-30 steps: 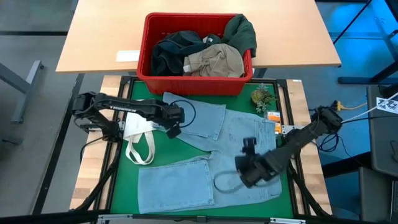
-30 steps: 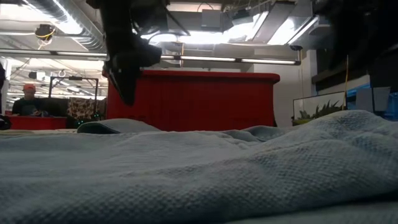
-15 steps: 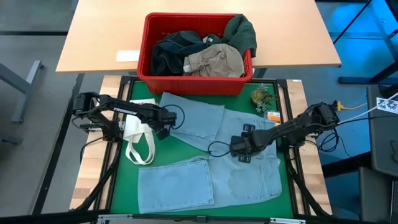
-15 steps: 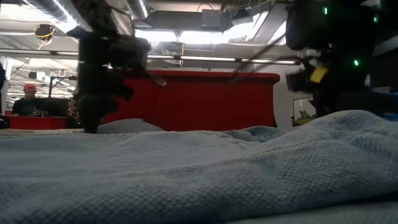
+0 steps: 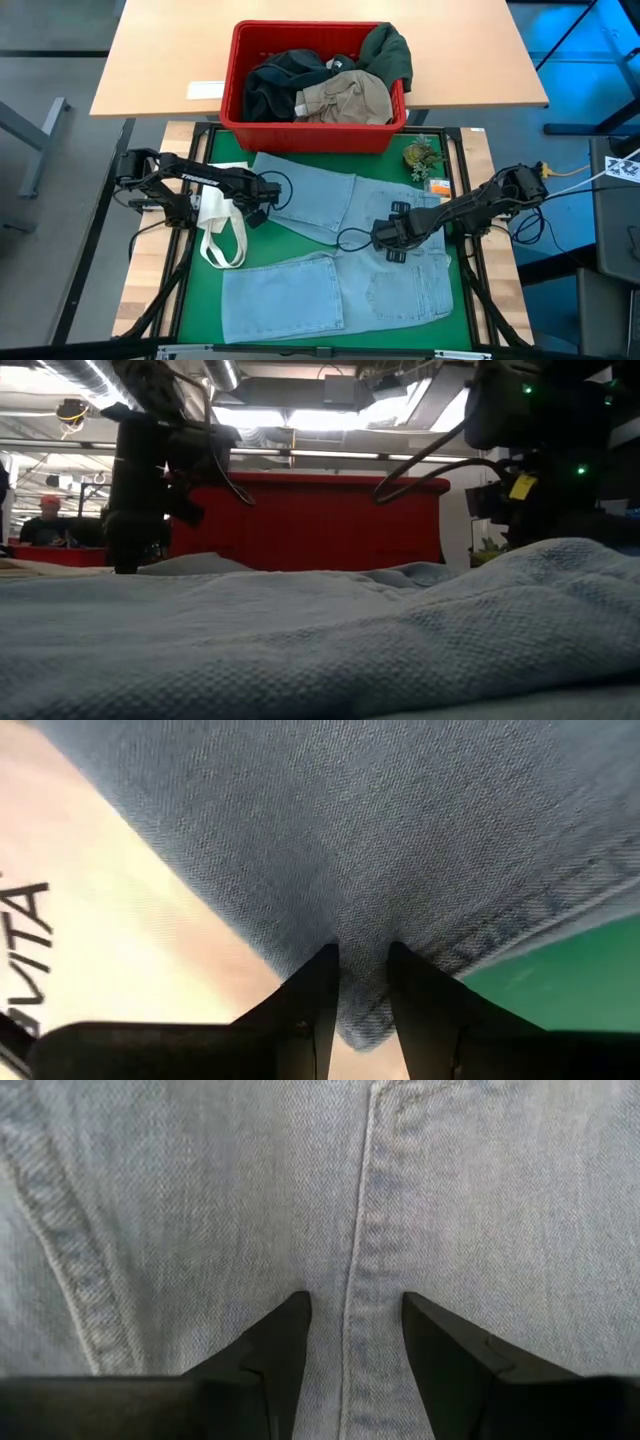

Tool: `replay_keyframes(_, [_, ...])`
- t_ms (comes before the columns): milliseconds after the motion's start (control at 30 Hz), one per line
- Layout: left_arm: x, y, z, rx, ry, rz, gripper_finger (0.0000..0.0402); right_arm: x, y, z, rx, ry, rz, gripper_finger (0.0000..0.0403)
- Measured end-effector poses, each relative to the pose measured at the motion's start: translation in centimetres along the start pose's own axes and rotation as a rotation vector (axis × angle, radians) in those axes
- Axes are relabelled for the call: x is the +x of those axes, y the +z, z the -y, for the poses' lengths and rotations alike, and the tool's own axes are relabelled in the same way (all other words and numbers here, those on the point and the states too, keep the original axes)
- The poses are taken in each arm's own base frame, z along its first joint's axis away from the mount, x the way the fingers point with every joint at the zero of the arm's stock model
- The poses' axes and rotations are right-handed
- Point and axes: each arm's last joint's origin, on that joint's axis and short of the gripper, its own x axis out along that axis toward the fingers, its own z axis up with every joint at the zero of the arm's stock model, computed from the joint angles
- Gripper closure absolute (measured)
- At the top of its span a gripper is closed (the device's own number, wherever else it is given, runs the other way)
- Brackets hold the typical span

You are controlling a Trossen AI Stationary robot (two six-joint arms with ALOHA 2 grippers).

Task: Fold Laundry from Bin
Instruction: Fold the light blue jeans

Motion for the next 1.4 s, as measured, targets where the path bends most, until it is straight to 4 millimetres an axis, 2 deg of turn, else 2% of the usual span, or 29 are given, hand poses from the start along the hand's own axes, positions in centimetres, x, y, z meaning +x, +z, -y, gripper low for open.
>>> replay_keyframes(400, [-4.7,1.9,-0.2,0.011,-0.023,0.041,0.0316,-3.5,2.5,-0.3,-0.082,0.027,0.024,0.0237])
replay_keyframes(600, [-6.8,2.7,-0.5,0.054,-0.126,0.073,0.0316,-4.9,3.4,-0.3,-0.125,0.029,0.059,0.0237])
replay_keyframes(767, [-9.1,1.6,-3.0,0.019,-0.203,0.139,0.0316,-5.6,4.0,-0.4,-0.162,0.034,0.09,0.0237])
replay_keyframes(967, [-12.1,-0.9,-7.4,-0.166,-0.266,0.33,0.0316,-5.8,4.2,-0.4,-0.165,0.036,0.107,0.0237])
replay_keyframes(1133, [-13.0,-2.0,-9.2,-0.245,-0.21,0.421,0.0316,-5.8,4.3,-0.5,-0.163,0.039,0.119,0.0237])
replay_keyframes(1267, [-12.7,-1.8,-9.6,-0.266,-0.204,0.407,0.0313,-5.8,4.3,-0.5,-0.162,0.04,0.121,0.0237])
replay_keyframes(1400, [-12.2,-1.2,-10.0,-0.278,-0.183,0.38,0.0286,-5.8,4.4,-0.5,-0.162,0.051,0.124,0.0237])
